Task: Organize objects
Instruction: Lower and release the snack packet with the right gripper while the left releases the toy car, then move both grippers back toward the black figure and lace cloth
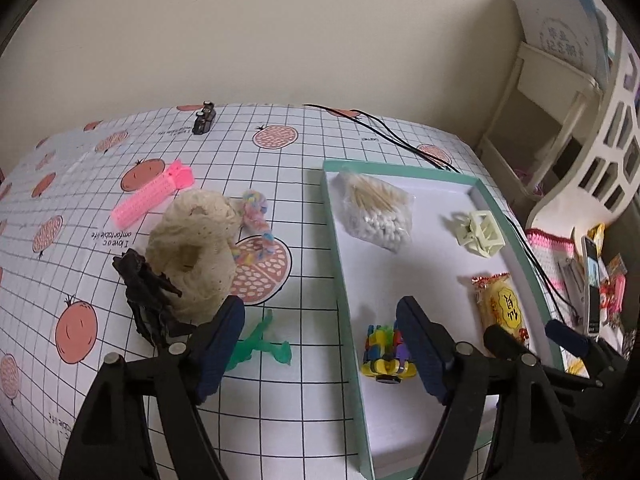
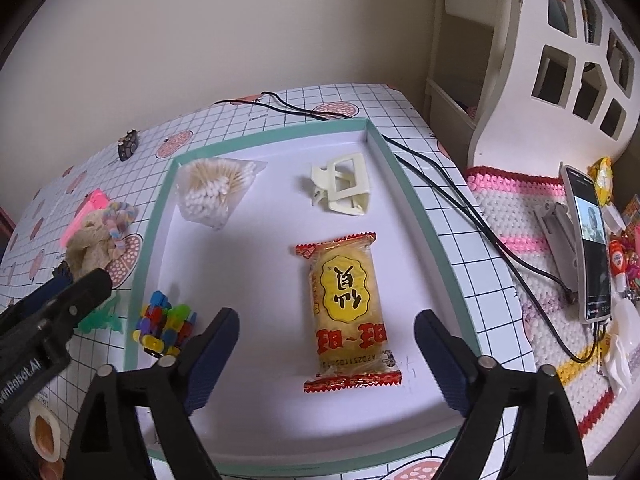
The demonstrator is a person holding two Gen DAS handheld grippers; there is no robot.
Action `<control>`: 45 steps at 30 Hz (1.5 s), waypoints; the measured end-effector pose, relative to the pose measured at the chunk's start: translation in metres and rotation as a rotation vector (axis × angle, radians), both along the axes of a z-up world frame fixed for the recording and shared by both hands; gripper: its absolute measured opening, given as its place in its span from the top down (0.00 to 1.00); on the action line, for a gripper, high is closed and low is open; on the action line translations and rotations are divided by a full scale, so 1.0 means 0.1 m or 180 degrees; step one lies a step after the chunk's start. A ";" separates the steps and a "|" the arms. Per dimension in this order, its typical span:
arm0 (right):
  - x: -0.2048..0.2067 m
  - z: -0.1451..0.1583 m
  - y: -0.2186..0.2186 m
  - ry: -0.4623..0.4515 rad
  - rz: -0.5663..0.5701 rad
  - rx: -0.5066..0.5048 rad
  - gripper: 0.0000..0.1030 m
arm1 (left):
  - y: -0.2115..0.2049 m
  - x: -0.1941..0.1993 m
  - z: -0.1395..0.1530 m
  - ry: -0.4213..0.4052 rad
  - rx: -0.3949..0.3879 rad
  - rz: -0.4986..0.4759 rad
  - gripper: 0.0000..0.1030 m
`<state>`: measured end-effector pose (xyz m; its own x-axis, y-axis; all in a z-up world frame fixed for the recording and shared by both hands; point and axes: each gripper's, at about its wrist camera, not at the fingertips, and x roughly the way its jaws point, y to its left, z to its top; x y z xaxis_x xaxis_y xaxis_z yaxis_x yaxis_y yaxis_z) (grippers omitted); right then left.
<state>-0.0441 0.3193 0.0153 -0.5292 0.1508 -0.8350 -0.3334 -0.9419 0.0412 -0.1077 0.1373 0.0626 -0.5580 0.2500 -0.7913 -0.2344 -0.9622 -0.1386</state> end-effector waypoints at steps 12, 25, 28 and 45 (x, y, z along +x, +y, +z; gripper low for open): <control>-0.01 -0.01 -0.04 0.0053 0.0062 -0.0042 0.00 | -0.07 -0.01 0.04 0.0145 -0.0027 0.0071 0.07; -0.07 0.44 -0.20 0.0463 0.0191 -0.0358 0.00 | -0.50 -0.11 0.26 0.0210 0.0395 0.0353 0.07; -0.12 0.52 -0.32 0.0491 0.0342 -0.0307 0.00 | -0.70 -0.16 0.30 0.0215 0.0481 0.0480 0.07; -0.65 0.56 -1.22 0.0171 0.0885 -0.0504 0.00 | -1.88 -0.41 0.13 -0.0025 0.0558 0.1319 0.07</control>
<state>-0.1095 0.1978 0.0714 -0.5758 -0.1352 -0.8063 -0.0577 -0.9771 0.2050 -0.1488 -0.0511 0.0756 -0.6334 0.1373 -0.7616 0.1675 -0.9365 -0.3081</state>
